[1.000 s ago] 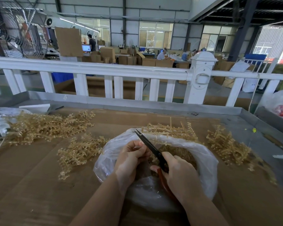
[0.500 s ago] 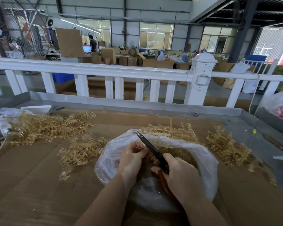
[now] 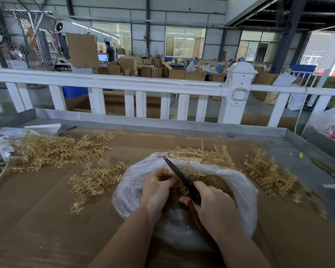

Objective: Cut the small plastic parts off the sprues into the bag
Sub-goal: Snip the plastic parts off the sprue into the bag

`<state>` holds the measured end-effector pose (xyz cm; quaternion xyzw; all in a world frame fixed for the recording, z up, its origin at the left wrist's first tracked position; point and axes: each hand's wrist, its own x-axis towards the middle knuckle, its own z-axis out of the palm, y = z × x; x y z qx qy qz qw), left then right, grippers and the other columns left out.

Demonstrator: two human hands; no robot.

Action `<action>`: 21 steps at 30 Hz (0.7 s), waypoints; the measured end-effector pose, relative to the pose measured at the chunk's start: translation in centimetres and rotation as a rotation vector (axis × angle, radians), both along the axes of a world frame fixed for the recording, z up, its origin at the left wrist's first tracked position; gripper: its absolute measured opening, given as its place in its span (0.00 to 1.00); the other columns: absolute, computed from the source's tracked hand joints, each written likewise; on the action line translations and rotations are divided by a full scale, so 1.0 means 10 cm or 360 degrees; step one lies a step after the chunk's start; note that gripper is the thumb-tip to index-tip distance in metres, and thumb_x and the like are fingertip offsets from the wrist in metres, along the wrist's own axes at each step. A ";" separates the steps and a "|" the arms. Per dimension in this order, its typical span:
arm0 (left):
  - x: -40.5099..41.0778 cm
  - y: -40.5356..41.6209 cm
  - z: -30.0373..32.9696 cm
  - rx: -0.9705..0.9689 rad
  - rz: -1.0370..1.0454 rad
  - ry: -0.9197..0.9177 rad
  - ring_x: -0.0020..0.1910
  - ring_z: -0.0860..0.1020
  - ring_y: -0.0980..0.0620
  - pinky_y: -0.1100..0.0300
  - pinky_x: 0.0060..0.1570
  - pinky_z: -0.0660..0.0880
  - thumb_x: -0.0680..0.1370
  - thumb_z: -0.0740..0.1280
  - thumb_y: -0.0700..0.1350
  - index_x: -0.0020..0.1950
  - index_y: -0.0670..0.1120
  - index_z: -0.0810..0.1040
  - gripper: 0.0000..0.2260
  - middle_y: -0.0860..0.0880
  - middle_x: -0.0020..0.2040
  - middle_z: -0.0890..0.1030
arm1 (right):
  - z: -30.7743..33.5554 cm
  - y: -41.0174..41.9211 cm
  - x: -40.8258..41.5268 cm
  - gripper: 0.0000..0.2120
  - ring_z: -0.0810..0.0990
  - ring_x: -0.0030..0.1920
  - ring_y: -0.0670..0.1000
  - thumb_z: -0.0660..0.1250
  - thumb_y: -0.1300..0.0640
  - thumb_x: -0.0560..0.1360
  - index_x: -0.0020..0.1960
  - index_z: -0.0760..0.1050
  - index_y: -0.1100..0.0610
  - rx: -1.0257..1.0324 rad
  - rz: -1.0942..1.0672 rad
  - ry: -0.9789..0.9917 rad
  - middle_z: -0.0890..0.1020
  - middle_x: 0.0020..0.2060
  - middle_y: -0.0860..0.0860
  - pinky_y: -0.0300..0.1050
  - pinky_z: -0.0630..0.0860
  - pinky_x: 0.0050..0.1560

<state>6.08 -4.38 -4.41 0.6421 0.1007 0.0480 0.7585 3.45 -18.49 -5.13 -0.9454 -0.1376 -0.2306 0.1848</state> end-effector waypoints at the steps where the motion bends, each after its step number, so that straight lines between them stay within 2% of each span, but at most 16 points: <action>1: 0.01 0.00 -0.01 -0.0009 0.0007 0.0003 0.50 0.81 0.38 0.43 0.55 0.77 0.76 0.68 0.34 0.39 0.44 0.78 0.07 0.37 0.46 0.83 | 0.00 0.00 0.00 0.21 0.77 0.43 0.43 0.59 0.34 0.74 0.60 0.72 0.45 -0.0023 -0.0024 -0.0008 0.79 0.42 0.44 0.32 0.63 0.38; 3: 0.02 0.00 -0.02 -0.0010 0.0013 -0.0007 0.50 0.82 0.40 0.43 0.55 0.77 0.75 0.68 0.34 0.41 0.43 0.79 0.05 0.38 0.46 0.83 | -0.01 0.00 -0.01 0.21 0.78 0.42 0.44 0.62 0.35 0.73 0.60 0.73 0.46 -0.0049 -0.0066 -0.0027 0.79 0.41 0.44 0.33 0.68 0.38; 6: 0.03 0.00 -0.06 0.0144 0.0062 -0.0070 0.50 0.82 0.46 0.49 0.55 0.78 0.76 0.68 0.36 0.43 0.43 0.80 0.03 0.43 0.45 0.84 | -0.02 0.01 -0.02 0.25 0.80 0.45 0.49 0.69 0.39 0.70 0.62 0.74 0.51 -0.0095 -0.0182 -0.0037 0.81 0.43 0.48 0.41 0.77 0.43; 7: 0.04 0.01 -0.07 0.0241 0.0082 -0.0106 0.49 0.81 0.49 0.54 0.54 0.78 0.76 0.69 0.37 0.44 0.45 0.80 0.04 0.45 0.45 0.84 | -0.01 0.02 -0.03 0.28 0.81 0.45 0.50 0.71 0.40 0.69 0.63 0.73 0.53 -0.0102 -0.0220 -0.0026 0.82 0.44 0.49 0.42 0.78 0.43; 9: 0.04 0.01 -0.09 0.0486 0.0105 -0.0184 0.47 0.80 0.58 0.70 0.46 0.76 0.76 0.68 0.39 0.43 0.49 0.80 0.05 0.52 0.43 0.82 | 0.02 0.02 -0.05 0.28 0.79 0.49 0.51 0.72 0.41 0.68 0.63 0.71 0.53 -0.0089 -0.0263 0.0031 0.81 0.46 0.49 0.42 0.76 0.46; 11: 0.04 0.01 -0.09 0.0660 0.0118 -0.0244 0.44 0.77 0.64 0.78 0.40 0.71 0.76 0.69 0.41 0.45 0.50 0.80 0.04 0.58 0.41 0.80 | 0.04 0.01 -0.04 0.25 0.76 0.54 0.50 0.69 0.42 0.70 0.62 0.67 0.51 -0.0002 -0.0253 0.0146 0.78 0.51 0.48 0.41 0.73 0.53; 15: 0.06 0.01 -0.09 0.0772 0.0146 -0.0262 0.44 0.77 0.62 0.74 0.42 0.72 0.76 0.69 0.42 0.50 0.48 0.81 0.04 0.58 0.42 0.80 | 0.12 -0.06 0.02 0.25 0.71 0.61 0.49 0.67 0.44 0.73 0.66 0.66 0.50 0.0151 -0.0213 0.0415 0.75 0.58 0.48 0.42 0.66 0.65; 18: 0.06 0.01 -0.09 0.0796 0.0134 -0.0232 0.44 0.78 0.60 0.72 0.44 0.73 0.76 0.69 0.42 0.48 0.49 0.79 0.03 0.57 0.41 0.80 | 0.19 -0.10 0.05 0.28 0.68 0.65 0.52 0.65 0.46 0.74 0.71 0.64 0.50 0.0129 -0.0145 0.0648 0.73 0.63 0.51 0.47 0.64 0.68; 21: 0.06 0.02 -0.05 0.0798 0.0071 -0.0151 0.43 0.79 0.59 0.72 0.43 0.74 0.77 0.68 0.41 0.47 0.50 0.79 0.04 0.57 0.40 0.80 | 0.28 -0.14 0.03 0.30 0.64 0.68 0.55 0.64 0.43 0.74 0.74 0.61 0.46 -0.0001 -0.0179 0.0763 0.68 0.67 0.53 0.51 0.62 0.69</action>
